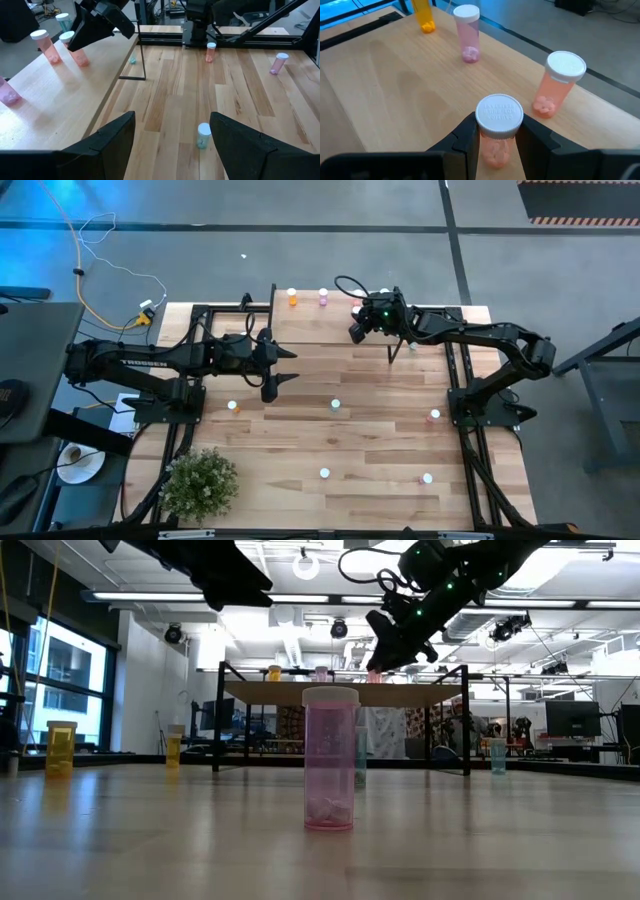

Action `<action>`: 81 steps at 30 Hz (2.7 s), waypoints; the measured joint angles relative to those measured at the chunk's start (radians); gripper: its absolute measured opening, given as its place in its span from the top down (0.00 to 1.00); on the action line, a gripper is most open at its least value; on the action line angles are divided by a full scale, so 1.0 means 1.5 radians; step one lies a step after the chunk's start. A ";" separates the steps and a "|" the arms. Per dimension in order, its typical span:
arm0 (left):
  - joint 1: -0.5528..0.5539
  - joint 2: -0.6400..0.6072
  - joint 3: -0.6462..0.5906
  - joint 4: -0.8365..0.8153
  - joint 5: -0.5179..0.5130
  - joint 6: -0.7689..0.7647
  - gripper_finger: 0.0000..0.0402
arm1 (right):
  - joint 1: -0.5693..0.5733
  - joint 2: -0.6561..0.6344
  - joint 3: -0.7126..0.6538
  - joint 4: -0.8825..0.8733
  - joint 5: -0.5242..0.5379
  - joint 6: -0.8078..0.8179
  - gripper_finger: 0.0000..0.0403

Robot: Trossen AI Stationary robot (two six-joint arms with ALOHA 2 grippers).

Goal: Pick and place medicine bottles onto shelf by color
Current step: Put the bottom red pill bottle on the shelf aligned with the other red pill bottle, then put the bottom orange pill bottle on the shelf aligned with the other orange pill bottle

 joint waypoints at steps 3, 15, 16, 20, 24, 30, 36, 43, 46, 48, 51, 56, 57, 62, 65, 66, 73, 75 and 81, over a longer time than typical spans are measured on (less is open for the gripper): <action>0.000 0.000 0.000 0.000 0.000 0.000 0.39 | 0.000 0.000 0.000 0.000 0.002 -0.001 0.75; 0.000 0.000 0.000 0.000 0.000 0.000 0.39 | 0.000 0.000 0.000 -0.007 0.002 0.000 0.75; 0.000 0.000 0.000 0.000 0.000 0.000 0.39 | 0.000 0.000 0.000 -0.007 0.002 -0.001 0.75; 0.000 0.000 0.000 0.000 0.000 0.000 0.39 | 0.000 0.000 0.000 -0.011 0.001 -0.011 0.71; 0.000 0.000 0.000 0.000 0.000 0.000 0.39 | 0.000 0.001 0.000 -0.015 0.000 -0.013 0.64; 0.000 0.000 0.000 0.000 0.000 0.000 0.39 | 0.000 0.001 0.000 -0.011 0.000 -0.013 0.60; 0.000 0.000 0.000 0.000 0.000 0.000 0.39 | 0.000 0.001 0.000 0.001 0.001 -0.013 0.59; 0.000 0.000 0.000 0.000 0.000 0.000 0.39 | 0.000 0.000 0.000 0.006 0.001 -0.013 0.59; 0.000 0.000 0.000 0.000 0.000 0.000 0.39 | 0.000 0.000 0.000 0.009 0.003 -0.013 0.59; 0.000 0.000 0.000 0.000 0.000 0.000 0.39 | 0.000 0.000 0.000 0.013 0.014 -0.013 0.59; 0.000 0.000 0.000 0.000 0.000 0.000 0.39 | 0.000 -0.001 0.000 0.013 0.025 -0.014 0.59; 0.000 0.000 0.000 0.000 0.000 0.000 0.39 | 0.000 -0.001 0.000 0.014 0.031 -0.014 0.59; 0.000 0.000 0.000 0.000 0.000 0.000 0.39 | 0.000 -0.001 0.000 0.014 0.031 -0.014 0.59; 0.000 0.000 0.000 0.000 0.000 0.000 0.39 | 0.000 -0.001 0.000 0.014 0.031 -0.014 0.59; 0.000 0.000 0.000 0.000 0.000 0.000 0.39 | 0.000 -0.001 0.000 0.014 0.031 -0.014 0.59; 0.000 0.000 0.000 0.000 0.000 0.000 0.39 | 0.000 -0.001 0.000 0.014 0.031 -0.014 0.59; 0.000 0.000 0.000 0.000 0.000 0.000 0.39 | 0.000 -0.001 0.000 0.026 0.031 -0.018 0.59; 0.000 0.000 0.000 0.000 0.000 0.000 0.39 | 0.000 -0.001 0.000 0.035 0.031 -0.022 0.59; 0.000 0.000 0.000 0.000 0.000 0.000 0.39 | 0.000 -0.001 0.000 0.054 0.031 -0.030 0.59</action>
